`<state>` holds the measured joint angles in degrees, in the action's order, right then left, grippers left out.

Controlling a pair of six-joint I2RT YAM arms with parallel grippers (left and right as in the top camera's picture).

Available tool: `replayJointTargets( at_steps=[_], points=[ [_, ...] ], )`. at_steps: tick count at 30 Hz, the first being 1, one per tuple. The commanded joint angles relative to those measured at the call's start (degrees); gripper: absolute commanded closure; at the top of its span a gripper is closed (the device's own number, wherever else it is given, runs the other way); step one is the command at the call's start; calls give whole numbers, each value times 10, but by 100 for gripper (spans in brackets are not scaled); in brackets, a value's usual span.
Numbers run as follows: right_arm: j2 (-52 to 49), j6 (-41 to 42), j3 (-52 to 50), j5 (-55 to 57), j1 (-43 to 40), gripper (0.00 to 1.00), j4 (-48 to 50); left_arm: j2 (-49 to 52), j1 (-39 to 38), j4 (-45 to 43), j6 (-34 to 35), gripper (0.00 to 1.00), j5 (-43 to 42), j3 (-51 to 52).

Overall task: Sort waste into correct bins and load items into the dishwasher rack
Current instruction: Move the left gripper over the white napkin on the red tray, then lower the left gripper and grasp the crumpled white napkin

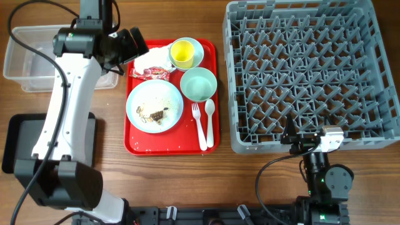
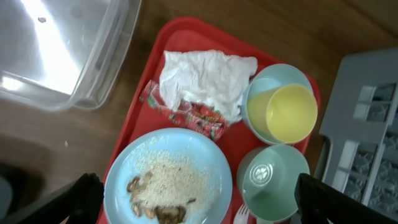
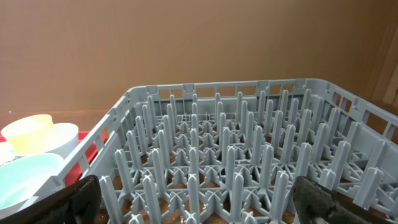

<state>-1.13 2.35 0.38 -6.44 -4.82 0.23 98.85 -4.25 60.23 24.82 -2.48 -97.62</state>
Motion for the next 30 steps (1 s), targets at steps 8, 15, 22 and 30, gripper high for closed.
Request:
replayJointTargets(
  at_steps=[8,15,22,30],
  points=[
    [3,8,-1,-7,-3,0,3,67,-5,-98,88,0,-56,-12],
    [3,8,-1,-7,-3,0,3,152,-5,-115,180,28,-45,-12],
    [3,8,-1,-7,-3,0,3,223,-5,-134,276,41,-32,-12],
    [3,8,-1,-7,-3,0,3,240,-10,-146,308,47,-32,-12]
  ],
)
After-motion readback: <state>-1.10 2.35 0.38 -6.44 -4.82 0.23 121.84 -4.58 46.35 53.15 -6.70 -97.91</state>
